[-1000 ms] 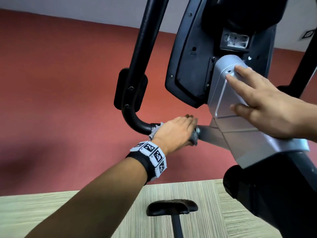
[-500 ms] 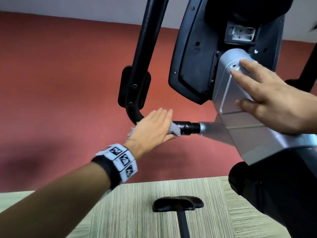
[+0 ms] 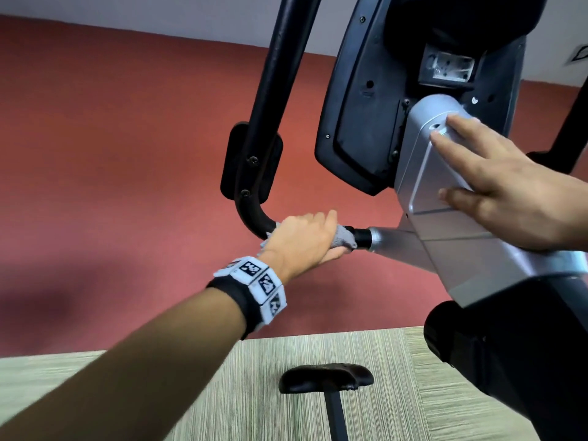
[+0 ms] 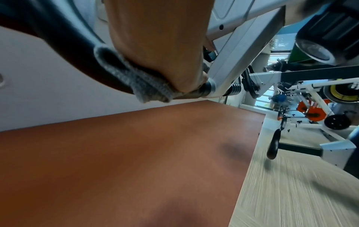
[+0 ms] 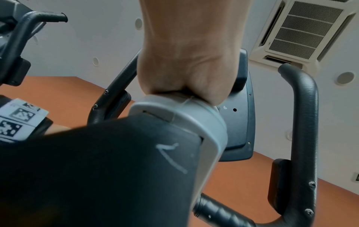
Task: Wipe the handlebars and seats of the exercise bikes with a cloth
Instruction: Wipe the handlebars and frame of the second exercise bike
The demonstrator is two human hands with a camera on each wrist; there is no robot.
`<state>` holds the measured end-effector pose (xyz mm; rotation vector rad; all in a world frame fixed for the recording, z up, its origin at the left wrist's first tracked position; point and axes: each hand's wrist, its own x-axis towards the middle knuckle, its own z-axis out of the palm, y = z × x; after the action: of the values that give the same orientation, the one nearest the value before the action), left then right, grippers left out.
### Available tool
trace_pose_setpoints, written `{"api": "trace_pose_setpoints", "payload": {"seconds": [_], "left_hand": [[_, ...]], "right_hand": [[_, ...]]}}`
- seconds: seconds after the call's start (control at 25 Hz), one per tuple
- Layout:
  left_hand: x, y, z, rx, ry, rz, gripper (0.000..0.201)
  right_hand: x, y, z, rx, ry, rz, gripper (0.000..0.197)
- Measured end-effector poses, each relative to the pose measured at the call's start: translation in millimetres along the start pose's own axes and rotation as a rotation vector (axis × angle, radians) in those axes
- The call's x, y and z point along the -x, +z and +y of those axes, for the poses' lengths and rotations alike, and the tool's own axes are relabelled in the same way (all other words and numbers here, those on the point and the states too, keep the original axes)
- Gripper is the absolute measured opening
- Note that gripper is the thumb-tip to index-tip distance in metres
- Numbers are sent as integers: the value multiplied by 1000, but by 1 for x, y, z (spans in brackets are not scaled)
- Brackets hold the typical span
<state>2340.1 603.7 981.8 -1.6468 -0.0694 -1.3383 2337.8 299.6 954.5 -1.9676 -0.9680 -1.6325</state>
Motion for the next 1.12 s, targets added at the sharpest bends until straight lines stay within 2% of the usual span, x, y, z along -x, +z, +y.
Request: {"api": "trace_pose_setpoints", "payload": {"seconds": [0.08,0.2,0.24,0.32,0.36,0.4,0.52,0.68,0.76,0.84,1.0,1.12], "left_hand": [[-6,7,14,25,67,46,70],[-1,13,6,-90,187,172,63],[-3,11,6,-66,176,153,67],[-10,0,14,48,63,30,82],[-12,-2,18,65,7,10,86],[-13,2,21,61,10,34,86],[-8,8,19,-29,134,74,74],[-23,-9,22,175,45,14,80],[-21,-4,30,170,152,7,62],[-17,6,36,71,193,96,56],[-22,-15,30,144,114,-4,64],[1,5,5,-49,173,124,58]], "right_hand": [[-2,0,2,-9,-1,3,79],[-3,1,4,-14,-17,21,80],[-3,2,5,-16,-15,19,81],[-3,2,4,-19,-8,15,82],[-3,2,4,-21,-6,19,83],[-4,2,5,-18,-6,21,83],[-5,3,7,-2,-7,20,80],[-6,5,9,6,-22,34,80],[-8,4,9,17,-33,36,80],[-7,4,8,18,-43,30,81],[-4,2,5,8,-20,4,79],[-4,0,6,-1,-24,-3,79]]}}
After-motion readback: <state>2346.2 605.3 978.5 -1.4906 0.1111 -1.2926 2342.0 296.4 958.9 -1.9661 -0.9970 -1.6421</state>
